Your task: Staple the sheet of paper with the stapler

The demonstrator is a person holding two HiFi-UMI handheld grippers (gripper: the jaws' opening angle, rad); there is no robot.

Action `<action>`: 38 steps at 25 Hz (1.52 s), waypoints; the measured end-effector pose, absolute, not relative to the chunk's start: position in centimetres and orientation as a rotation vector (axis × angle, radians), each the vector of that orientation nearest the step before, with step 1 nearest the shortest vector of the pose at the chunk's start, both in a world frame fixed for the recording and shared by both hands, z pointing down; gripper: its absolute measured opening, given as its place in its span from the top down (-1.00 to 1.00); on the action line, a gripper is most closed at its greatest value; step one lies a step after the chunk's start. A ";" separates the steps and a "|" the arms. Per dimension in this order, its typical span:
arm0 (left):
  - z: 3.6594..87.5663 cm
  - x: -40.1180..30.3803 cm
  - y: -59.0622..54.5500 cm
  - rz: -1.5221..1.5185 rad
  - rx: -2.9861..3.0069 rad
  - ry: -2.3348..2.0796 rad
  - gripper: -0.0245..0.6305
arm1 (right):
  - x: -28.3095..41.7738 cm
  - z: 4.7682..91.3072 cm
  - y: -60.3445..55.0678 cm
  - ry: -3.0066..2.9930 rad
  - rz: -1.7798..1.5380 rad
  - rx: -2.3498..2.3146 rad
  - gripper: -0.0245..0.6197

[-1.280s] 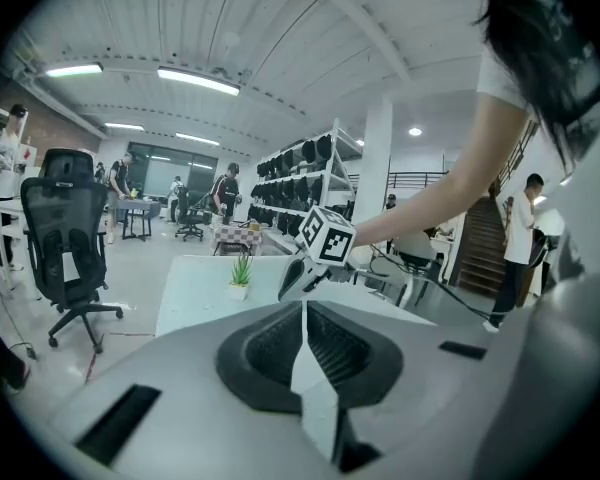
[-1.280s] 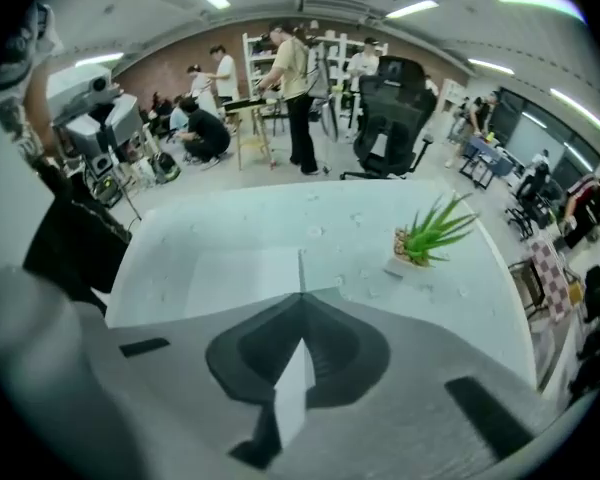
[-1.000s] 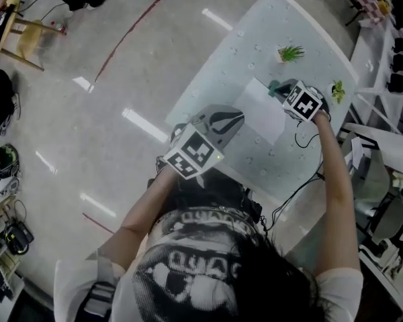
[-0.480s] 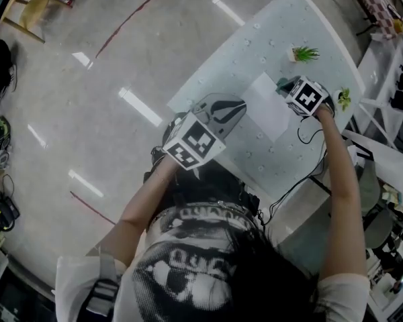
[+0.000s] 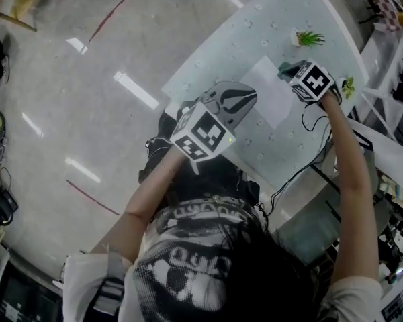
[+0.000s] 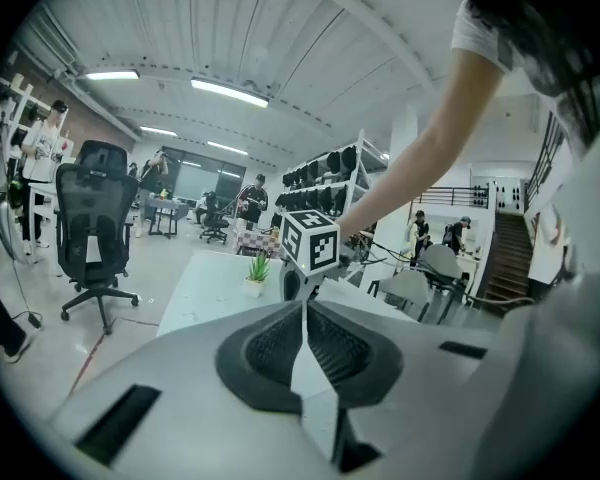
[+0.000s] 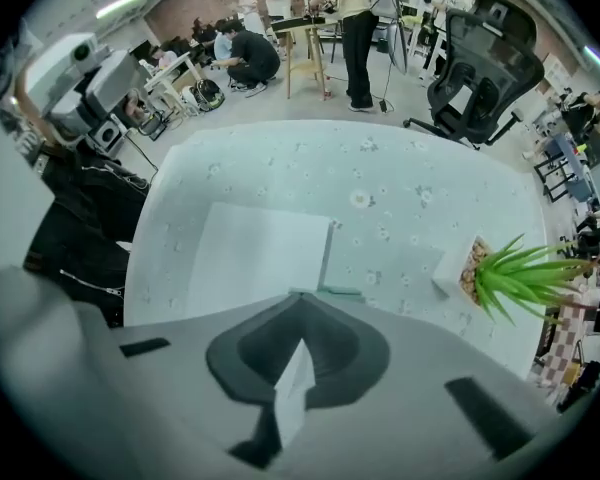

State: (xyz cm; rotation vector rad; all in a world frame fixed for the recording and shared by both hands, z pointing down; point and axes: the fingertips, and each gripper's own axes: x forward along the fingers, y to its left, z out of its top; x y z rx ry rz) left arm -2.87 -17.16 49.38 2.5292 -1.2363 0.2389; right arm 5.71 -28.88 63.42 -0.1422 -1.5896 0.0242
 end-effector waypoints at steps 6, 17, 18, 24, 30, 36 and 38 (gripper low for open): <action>49.4 -3.0 -16.9 0.251 2.523 -1.254 0.88 | 5.9 63.9 -29.2 -1.565 -0.002 -0.128 0.90; 47.8 -4.6 -15.5 0.349 2.542 -1.250 0.88 | 6.1 62.8 -29.1 -1.754 0.059 0.019 0.91; 47.5 -4.8 -15.4 0.360 2.552 -1.246 0.88 | 5.9 62.3 -29.3 -1.791 0.079 0.068 0.92; 45.6 -5.4 -15.1 0.340 2.595 -1.214 0.88 | 5.1 59.3 -28.7 -2.029 0.259 0.385 0.94; 45.7 -5.7 -13.5 0.393 2.642 -1.081 0.88 | 3.9 55.9 -25.1 -2.236 0.419 0.709 0.94; 46.4 -4.4 -12.7 0.470 2.715 -0.913 0.88 | 4.6 53.7 -20.1 -2.335 0.488 0.962 0.94; 46.6 -3.8 -12.4 0.488 2.726 -0.885 0.88 | 4.9 52.8 -18.3 -2.369 0.513 1.020 0.94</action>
